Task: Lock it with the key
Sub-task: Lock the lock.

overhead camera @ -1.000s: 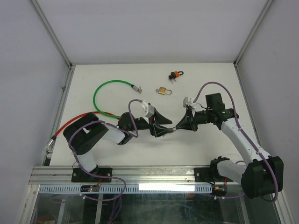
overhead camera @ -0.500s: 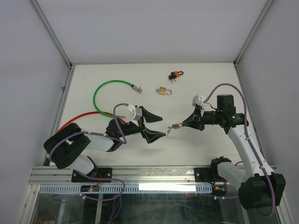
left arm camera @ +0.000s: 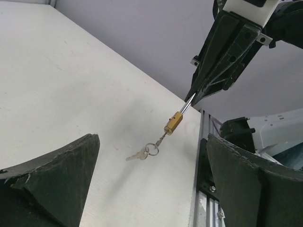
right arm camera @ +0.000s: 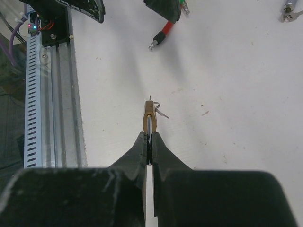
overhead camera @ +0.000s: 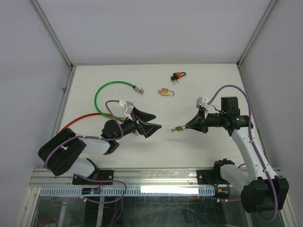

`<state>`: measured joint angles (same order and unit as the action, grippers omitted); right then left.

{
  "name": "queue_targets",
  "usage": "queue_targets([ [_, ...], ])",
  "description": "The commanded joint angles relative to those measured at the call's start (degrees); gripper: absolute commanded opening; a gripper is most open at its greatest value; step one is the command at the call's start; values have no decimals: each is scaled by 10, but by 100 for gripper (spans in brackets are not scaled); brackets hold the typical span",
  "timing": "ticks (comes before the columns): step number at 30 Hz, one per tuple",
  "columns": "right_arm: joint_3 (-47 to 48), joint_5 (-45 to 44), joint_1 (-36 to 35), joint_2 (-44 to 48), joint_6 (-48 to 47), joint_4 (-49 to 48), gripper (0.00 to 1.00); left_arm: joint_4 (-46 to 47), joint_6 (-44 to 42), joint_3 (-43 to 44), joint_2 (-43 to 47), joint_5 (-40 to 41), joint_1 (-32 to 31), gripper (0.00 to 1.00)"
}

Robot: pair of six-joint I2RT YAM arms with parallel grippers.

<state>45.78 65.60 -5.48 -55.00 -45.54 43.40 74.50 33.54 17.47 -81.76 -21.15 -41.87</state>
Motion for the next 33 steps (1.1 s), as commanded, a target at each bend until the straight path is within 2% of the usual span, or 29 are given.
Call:
queue_targets([
  [1,18,26,6,13,-6,-5,0,-37,48,15,19,20,1,99],
  [7,17,28,11,13,-8,-4,0,-171,26,38,57,47,2,97],
  [15,15,33,12,7,-5,-7,0,-200,-1,47,76,16,-11,93],
  [21,13,34,13,7,-2,-11,0,-214,3,60,70,12,-16,79],
  [29,11,35,14,8,-1,-14,0,-256,-6,68,73,114,-65,71],
  [33,11,37,14,9,-1,-14,0,-249,-5,70,61,129,-86,63],
])
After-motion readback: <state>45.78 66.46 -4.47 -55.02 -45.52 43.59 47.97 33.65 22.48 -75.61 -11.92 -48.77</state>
